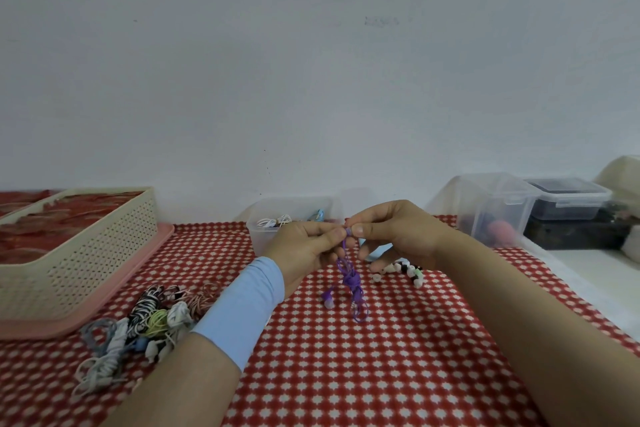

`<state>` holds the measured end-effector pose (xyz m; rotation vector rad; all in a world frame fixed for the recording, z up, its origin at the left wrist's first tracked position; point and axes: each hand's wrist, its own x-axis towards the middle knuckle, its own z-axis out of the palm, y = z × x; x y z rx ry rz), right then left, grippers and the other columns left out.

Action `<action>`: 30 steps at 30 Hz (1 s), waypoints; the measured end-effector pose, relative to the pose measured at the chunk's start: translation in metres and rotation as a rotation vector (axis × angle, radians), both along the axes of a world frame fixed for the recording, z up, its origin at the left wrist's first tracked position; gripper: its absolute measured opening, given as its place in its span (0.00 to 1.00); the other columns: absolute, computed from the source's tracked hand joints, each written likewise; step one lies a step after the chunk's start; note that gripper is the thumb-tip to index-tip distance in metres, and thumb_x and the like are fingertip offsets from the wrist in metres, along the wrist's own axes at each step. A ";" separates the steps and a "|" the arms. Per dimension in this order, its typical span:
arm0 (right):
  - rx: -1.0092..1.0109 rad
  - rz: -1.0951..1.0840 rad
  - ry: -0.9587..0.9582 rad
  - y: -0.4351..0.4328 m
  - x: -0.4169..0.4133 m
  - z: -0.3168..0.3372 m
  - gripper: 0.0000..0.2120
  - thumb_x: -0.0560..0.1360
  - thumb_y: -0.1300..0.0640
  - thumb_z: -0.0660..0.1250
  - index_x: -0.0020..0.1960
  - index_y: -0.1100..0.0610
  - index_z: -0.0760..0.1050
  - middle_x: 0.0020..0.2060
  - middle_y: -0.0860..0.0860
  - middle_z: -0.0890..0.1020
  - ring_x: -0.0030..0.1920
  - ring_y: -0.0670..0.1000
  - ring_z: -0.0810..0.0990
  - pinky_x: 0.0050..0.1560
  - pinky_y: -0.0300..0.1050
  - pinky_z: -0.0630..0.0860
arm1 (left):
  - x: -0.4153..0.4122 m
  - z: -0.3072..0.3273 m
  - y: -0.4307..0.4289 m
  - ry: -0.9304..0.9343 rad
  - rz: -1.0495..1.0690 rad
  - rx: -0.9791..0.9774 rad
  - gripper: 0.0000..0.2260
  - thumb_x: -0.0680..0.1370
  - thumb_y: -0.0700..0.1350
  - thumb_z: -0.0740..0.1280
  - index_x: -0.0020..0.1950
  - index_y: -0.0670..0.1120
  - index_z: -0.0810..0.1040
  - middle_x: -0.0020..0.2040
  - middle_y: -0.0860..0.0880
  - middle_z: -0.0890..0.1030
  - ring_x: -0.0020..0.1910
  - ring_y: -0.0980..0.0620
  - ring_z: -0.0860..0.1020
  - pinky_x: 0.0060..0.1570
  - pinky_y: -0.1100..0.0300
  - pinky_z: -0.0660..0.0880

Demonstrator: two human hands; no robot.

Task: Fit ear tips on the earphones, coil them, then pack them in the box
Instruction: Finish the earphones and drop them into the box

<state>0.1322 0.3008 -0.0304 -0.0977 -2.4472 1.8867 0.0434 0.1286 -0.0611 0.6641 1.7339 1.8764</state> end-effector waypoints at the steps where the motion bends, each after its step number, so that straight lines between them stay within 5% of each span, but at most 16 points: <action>1: 0.020 -0.003 0.016 0.000 0.001 0.003 0.06 0.78 0.61 0.71 0.50 0.54 0.87 0.43 0.55 0.87 0.40 0.52 0.85 0.38 0.49 0.85 | 0.000 0.001 0.001 -0.003 0.011 0.006 0.05 0.78 0.36 0.67 0.50 0.39 0.83 0.42 0.43 0.85 0.37 0.53 0.79 0.39 0.64 0.79; 12: 0.283 -0.002 0.102 -0.002 0.001 0.016 0.05 0.75 0.62 0.75 0.49 0.57 0.88 0.42 0.54 0.88 0.38 0.56 0.85 0.44 0.58 0.85 | -0.004 0.003 -0.004 0.000 -0.021 -0.044 0.07 0.78 0.37 0.68 0.53 0.37 0.82 0.43 0.43 0.85 0.39 0.51 0.80 0.39 0.64 0.79; 21: 0.245 -0.023 0.140 -0.004 0.001 0.012 0.06 0.76 0.63 0.74 0.51 0.55 0.87 0.41 0.57 0.87 0.36 0.57 0.84 0.45 0.65 0.84 | -0.007 0.002 -0.007 -0.063 -0.066 -0.010 0.07 0.79 0.38 0.67 0.54 0.38 0.83 0.44 0.44 0.85 0.42 0.51 0.80 0.39 0.65 0.78; 30: 0.306 -0.043 0.160 -0.013 -0.002 0.010 0.06 0.77 0.61 0.73 0.51 0.56 0.87 0.41 0.54 0.88 0.36 0.54 0.84 0.42 0.58 0.86 | -0.010 0.001 -0.008 -0.115 -0.048 0.018 0.06 0.79 0.37 0.66 0.51 0.38 0.82 0.41 0.45 0.85 0.35 0.55 0.80 0.37 0.65 0.79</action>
